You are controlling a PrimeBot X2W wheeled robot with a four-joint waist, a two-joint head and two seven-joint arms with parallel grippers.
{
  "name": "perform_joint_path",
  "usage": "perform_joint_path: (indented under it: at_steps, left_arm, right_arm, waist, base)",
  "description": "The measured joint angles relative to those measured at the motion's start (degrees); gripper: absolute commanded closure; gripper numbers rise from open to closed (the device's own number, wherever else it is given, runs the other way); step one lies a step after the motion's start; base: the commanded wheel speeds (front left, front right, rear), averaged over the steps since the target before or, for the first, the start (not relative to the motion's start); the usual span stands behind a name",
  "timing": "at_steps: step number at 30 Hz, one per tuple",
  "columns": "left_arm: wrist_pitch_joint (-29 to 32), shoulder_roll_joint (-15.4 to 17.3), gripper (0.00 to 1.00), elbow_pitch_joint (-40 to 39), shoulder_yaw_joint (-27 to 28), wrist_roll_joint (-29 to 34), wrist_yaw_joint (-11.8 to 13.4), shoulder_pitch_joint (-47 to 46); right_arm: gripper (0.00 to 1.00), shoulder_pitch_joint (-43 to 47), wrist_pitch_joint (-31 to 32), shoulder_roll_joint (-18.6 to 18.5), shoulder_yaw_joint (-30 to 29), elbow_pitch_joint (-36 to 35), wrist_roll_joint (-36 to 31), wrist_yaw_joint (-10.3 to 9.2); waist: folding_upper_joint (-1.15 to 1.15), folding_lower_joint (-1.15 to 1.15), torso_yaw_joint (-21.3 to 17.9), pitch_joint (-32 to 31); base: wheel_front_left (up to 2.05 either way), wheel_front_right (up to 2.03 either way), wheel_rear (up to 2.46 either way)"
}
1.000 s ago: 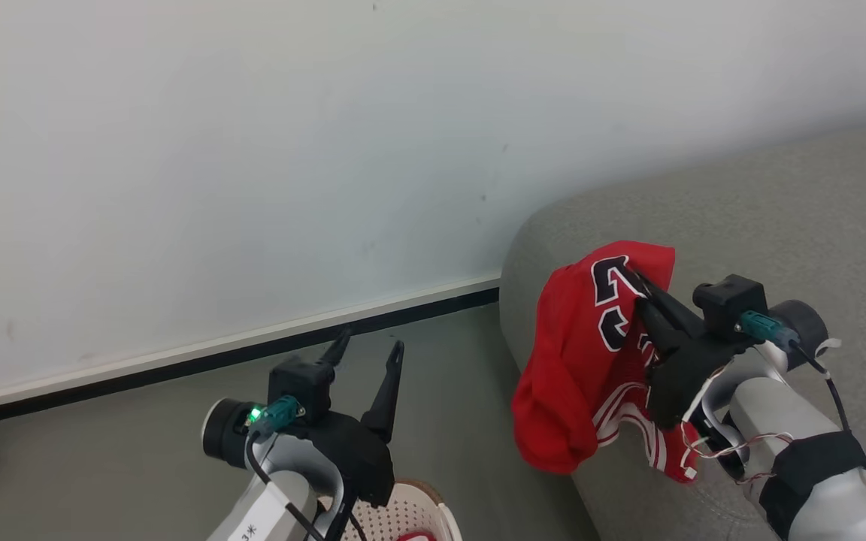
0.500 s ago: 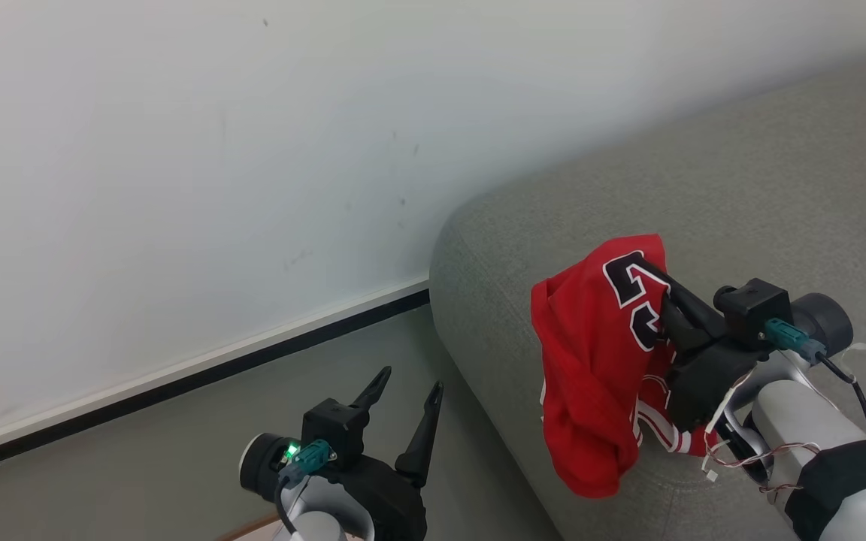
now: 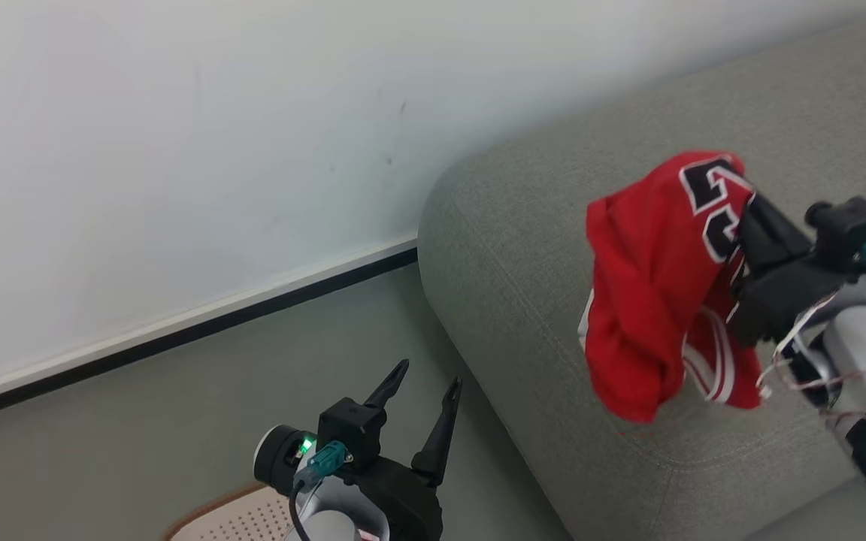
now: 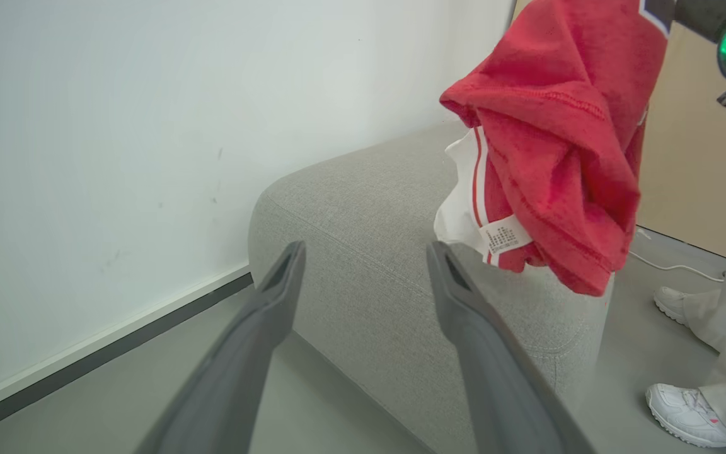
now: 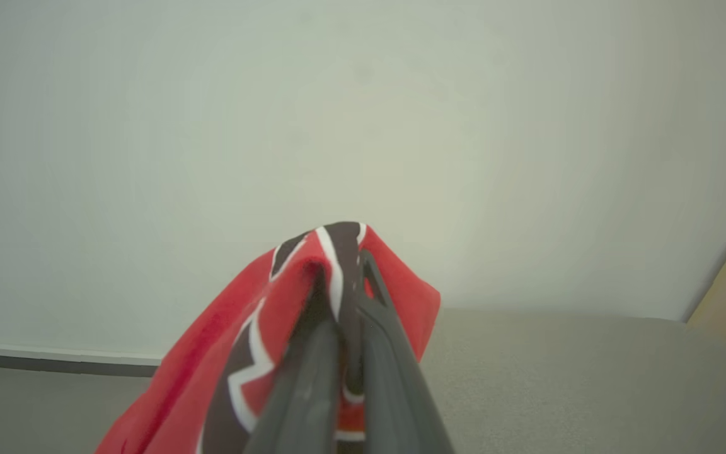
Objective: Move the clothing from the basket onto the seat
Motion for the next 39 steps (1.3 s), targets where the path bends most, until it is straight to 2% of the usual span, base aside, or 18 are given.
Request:
perform_joint_path:
  at_steps: [5,15,24,28,35,39]
  left_arm:
    - [0.0,0.2,0.00,-2.1,-0.1,1.6,0.5,-0.2]
    - [-0.2,3.4,0.00,-8.3,-1.1,5.8,0.9,-3.8]
    - [2.1,5.6,0.00,-13.3,-2.0,7.8,1.0,-6.8]
    - [3.2,6.2,0.00,-15.4,-2.3,9.5,1.0,-8.3]
    - [5.1,9.1,0.00,-18.7,-1.8,10.7,1.2,-10.6]
    - [6.4,9.6,0.00,-20.6,-1.6,11.2,1.4,-12.3]
  right_arm:
    - [1.00,-7.5,1.2,-1.6,-3.1,0.6,1.5,0.01]
    - [1.00,-24.3,4.7,-6.3,-9.8,5.9,4.5,0.02]
    - [1.00,-32.2,6.9,-8.1,-11.5,11.6,4.6,-0.01]
    - [1.00,-34.1,7.0,-9.5,-12.4,13.5,4.6,-0.60]
    - [1.00,-36.0,6.0,-9.0,-13.3,15.7,5.0,-2.07]
    - [1.00,-36.0,5.3,-7.3,-13.6,17.7,5.7,-2.55]
  waist:
    - [0.00,0.00,0.9,2.8]
    - [0.00,0.01,4.0,11.0]
    - [0.01,0.01,6.7,18.5]
    - [0.01,0.00,7.6,21.9]
    - [0.01,0.01,8.2,28.0]
    - [0.01,0.01,8.1,31.5]
  base:
    - [0.00,0.00,0.00]
    - [0.00,0.00,0.00]
    - [0.00,0.00,0.00]
    - [0.00,0.00,0.00]
    - [0.00,0.00,0.00]
    - [0.00,0.00,0.00]
